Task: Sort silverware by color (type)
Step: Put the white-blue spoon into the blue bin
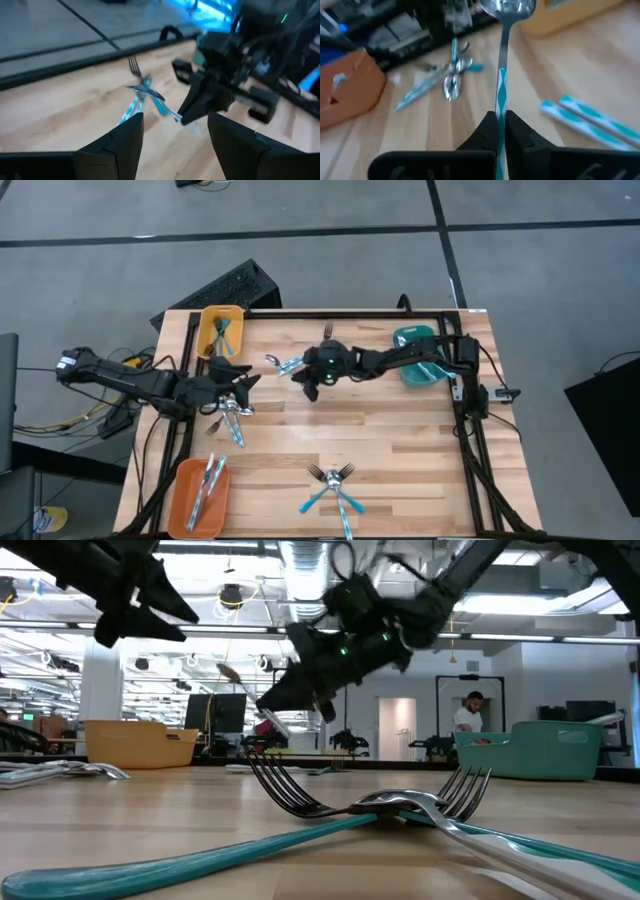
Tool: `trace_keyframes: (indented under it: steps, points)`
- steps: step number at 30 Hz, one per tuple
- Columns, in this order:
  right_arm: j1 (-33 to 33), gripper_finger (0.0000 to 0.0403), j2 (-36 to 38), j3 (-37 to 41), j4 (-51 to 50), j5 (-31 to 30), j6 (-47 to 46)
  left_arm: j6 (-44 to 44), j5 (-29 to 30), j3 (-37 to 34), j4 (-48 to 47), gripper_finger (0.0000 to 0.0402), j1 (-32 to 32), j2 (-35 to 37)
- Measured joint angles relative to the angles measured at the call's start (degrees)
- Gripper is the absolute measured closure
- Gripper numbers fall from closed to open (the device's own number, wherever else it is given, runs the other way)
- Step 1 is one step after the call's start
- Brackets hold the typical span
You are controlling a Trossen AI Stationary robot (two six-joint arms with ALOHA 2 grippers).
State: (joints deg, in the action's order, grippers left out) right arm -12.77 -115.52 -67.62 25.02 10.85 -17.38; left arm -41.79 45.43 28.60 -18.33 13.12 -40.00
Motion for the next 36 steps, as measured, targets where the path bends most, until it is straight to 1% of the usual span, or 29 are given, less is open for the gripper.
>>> trace_keyframes:
  steps: [4, 6, 9, 11, 14, 18, 21, 24, 29, 32, 34, 36]
  points:
    - [-0.6, 0.0382, -0.2, 5.4, 18.3, 3.5, -0.9, -1.9, 7.2, 0.0, 0.4, 0.0194, 3.2, -1.3]
    - [0.0, 0.0382, 0.1, 6.7, 24.3, 4.5, -0.8, -2.1, 8.4, 0.0, 1.4, 0.0194, 3.7, -3.0]
    - [0.8, 0.0382, -0.1, 7.0, 28.3, 8.1, -1.1, -0.1, 7.9, 0.0, 6.1, 0.0194, 4.0, -6.3]
    - [1.5, 0.0382, -0.1, 6.8, 30.6, 10.0, -0.8, 3.0, 6.4, 0.0, 10.2, 0.0194, 4.0, -8.8]
    - [2.4, 0.0382, 0.0, 6.7, 34.7, 14.3, -0.4, 10.5, 2.0, 0.0, 18.9, 0.0194, 4.0, -11.8]
    - [3.9, 0.0382, 0.0, 6.8, 40.6, 18.5, -2.1, 21.5, -6.9, 0.0, 31.4, 0.0194, 4.0, -13.9]
    - [4.7, 0.0382, 0.0, 6.7, 41.6, 19.4, -2.1, 26.9, -12.2, 0.0, 38.3, 0.0194, 4.0, -14.4]
    - [5.7, 0.0382, 0.0, 6.7, 42.0, 19.4, -1.6, 28.7, -12.9, 0.0, 40.3, 0.0194, 4.0, -14.4]
    - [7.9, 0.0382, 0.0, 6.7, 41.9, 20.1, 0.2, 28.6, -10.2, 0.0, 40.2, 0.0194, 4.1, -14.4]
    - [8.5, 0.0382, 0.0, 6.7, 42.1, 19.8, 2.0, 28.7, -10.0, 0.0, 40.6, 0.0197, 4.1, -14.4]
    - [8.7, 0.0382, 0.0, 6.7, 42.4, 19.8, 2.1, 29.4, -12.3, 0.0, 41.7, 0.021, 4.1, -14.4]
    - [8.5, 0.0382, 0.0, 6.7, 42.5, 20.1, 1.4, 30.5, -14.8, 0.0, 43.7, 0.0234, 4.0, -14.4]
